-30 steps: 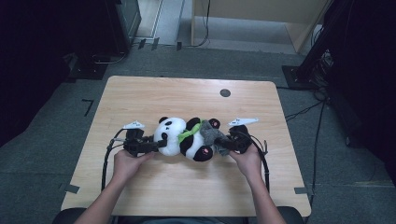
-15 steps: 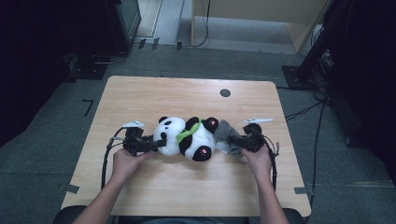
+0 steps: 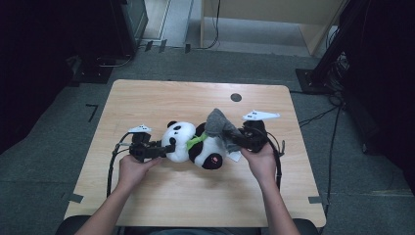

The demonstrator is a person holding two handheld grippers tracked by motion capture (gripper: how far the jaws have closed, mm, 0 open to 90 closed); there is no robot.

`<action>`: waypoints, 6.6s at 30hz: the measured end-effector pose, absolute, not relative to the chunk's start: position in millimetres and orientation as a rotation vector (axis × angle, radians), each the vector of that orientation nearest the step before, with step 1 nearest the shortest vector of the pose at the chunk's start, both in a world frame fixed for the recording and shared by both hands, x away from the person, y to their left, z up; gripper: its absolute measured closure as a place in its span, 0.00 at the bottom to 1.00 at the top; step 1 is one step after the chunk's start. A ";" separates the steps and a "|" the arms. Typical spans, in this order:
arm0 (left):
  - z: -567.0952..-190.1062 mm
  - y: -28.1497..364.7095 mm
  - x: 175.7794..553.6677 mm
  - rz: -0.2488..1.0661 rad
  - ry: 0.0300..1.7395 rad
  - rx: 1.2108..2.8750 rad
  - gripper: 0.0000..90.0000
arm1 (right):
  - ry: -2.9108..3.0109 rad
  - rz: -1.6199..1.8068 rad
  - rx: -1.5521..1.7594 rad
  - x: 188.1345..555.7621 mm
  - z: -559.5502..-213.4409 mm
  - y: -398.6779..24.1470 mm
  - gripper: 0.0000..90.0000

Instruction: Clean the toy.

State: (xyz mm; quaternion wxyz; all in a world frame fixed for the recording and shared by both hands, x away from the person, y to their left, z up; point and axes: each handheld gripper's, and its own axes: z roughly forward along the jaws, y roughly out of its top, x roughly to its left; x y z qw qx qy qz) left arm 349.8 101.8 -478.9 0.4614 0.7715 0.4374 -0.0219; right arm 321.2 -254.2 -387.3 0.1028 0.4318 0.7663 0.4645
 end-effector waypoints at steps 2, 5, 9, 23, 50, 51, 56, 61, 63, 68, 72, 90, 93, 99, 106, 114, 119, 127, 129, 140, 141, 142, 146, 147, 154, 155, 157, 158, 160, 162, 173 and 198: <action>-477.6 100.8 349.7 -0.042 1.065 1.905 0.52 | 2.299 1.367 1.233 325.7 -382.0 -239.9 0.88; -477.4 100.2 349.6 -0.046 1.064 1.906 0.53 | 2.362 1.360 1.176 333.9 -377.7 -216.7 0.88; -476.7 98.8 349.0 -0.031 1.064 1.899 0.54 | 2.447 1.323 1.116 346.0 -381.3 -181.4 0.88; -480.1 93.8 347.9 0.005 1.108 1.928 0.57 | 2.622 1.112 0.965 358.9 -411.7 -113.5 0.87; -482.7 99.9 353.2 -0.074 1.105 1.895 0.57 | 2.445 1.209 1.135 344.6 -378.8 -200.8 0.88; -482.3 99.6 353.1 -0.077 1.107 1.891 0.57 | 2.439 1.229 1.128 342.2 -375.0 -199.3 0.88; -478.5 96.2 350.9 -0.059 1.094 1.894 0.57 | 2.460 1.277 1.052 337.3 -367.5 -174.1 0.88; -475.2 91.9 344.5 -0.015 1.081 1.887 0.57 | 2.543 1.152 1.038 346.2 -389.8 -128.7 0.88; -477.5 91.9 345.3 -0.020 1.116 1.907 0.59 | 2.573 1.102 1.029 349.3 -403.9 -116.3 0.88; -481.2 94.2 347.7 -0.045 1.124 1.901 0.59 | 2.598 1.072 0.986 348.0 -411.6 -113.3 0.88; -483.1 95.9 349.6 -0.065 1.127 1.887 0.59 | 2.637 1.051 0.975 343.6 -413.1 -126.5 0.88; -481.6 94.1 348.7 -0.056 1.105 1.914 0.59 | 2.435 1.147 1.168 335.8 -383.8 -217.5 0.88; -481.3 93.9 348.3 -0.055 1.105 1.913 0.58 | 2.401 1.187 1.149 327.8 -370.5 -220.9 0.88; -481.1 94.1 345.2 -0.056 1.092 1.911 0.58 | 2.463 1.174 1.094 322.9 -381.5 -201.2 0.88; -484.1 96.6 343.9 -0.061 1.062 1.919 0.51 | 2.530 1.185 1.106 338.9 -408.2 -185.4 0.88; -485.9 100.9 352.2 -0.110 1.005 1.912 0.39 | 2.529 1.240 1.135 349.3 -412.3 -194.8 0.88; -486.4 102.2 359.0 -0.081 0.889 1.969 0.34 | 2.535 1.271 1.146 358.0 -415.3 -200.6 0.88; -485.9 106.2 364.9 -0.066 0.778 2.014 0.33 | 2.554 1.271 1.149 366.7 -415.3 -203.9 0.88; -486.1 112.2 361.9 0.003 0.681 2.048 0.33 | 2.555 1.259 1.139 368.6 -414.2 -204.0 0.88; -487.9 112.8 362.8 0.047 0.620 2.004 0.32 | 2.573 1.275 1.180 389.3 -415.4 -208.6 0.88; -487.9 110.8 363.9 0.051 0.625 2.002 0.31 | 2.573 1.279 1.186 391.2 -416.0 -208.9 0.88; -487.9 108.4 364.8 0.047 0.623 2.006 0.29 | 2.571 1.286 1.196 393.1 -416.9 -209.3 0.88; -490.8 100.7 365.1 0.087 0.629 1.993 0.20 | 2.569 1.315 1.225 400.0 -419.7 -212.8 0.88; -491.6 97.8 365.2 0.108 0.643 1.994 0.19 | 2.570 1.321 1.230 401.6 -420.6 -212.9 0.88; -494.3 91.6 367.2 0.139 0.701 1.972 0.34 | 2.541 1.320 1.251 403.8 -422.0 -212.1 0.88; -493.4 92.4 367.3 0.116 0.732 1.967 0.42 | 2.535 1.310 1.259 403.0 -420.9 -211.5 0.88; -492.0 93.1 366.6 0.118 0.757 1.972 0.49 | 2.521 1.295 1.255 401.2 -418.2 -209.6 0.88; -491.4 93.3 365.4 0.125 0.762 1.975 0.51 | 2.514 1.289 1.259 400.1 -416.5 -208.6 0.88; -489.6 93.7 363.1 0.127 0.784 1.966 0.56 | 2.495 1.283 1.264 397.3 -410.5 -206.5 0.88; -486.0 92.3 360.1 0.130 0.790 1.969 0.59 | 2.472 1.250 1.250 393.6 -400.4 -203.5 0.88; -479.1 86.2 351.2 0.148 0.830 1.967 0.61 | 2.522 1.171 1.059 364.0 -378.9 -140.0 0.88; -485.9 91.7 348.6 0.098 0.825 2.022 0.65 | 2.664 0.941 1.003 314.3 -412.9 -176.4 0.89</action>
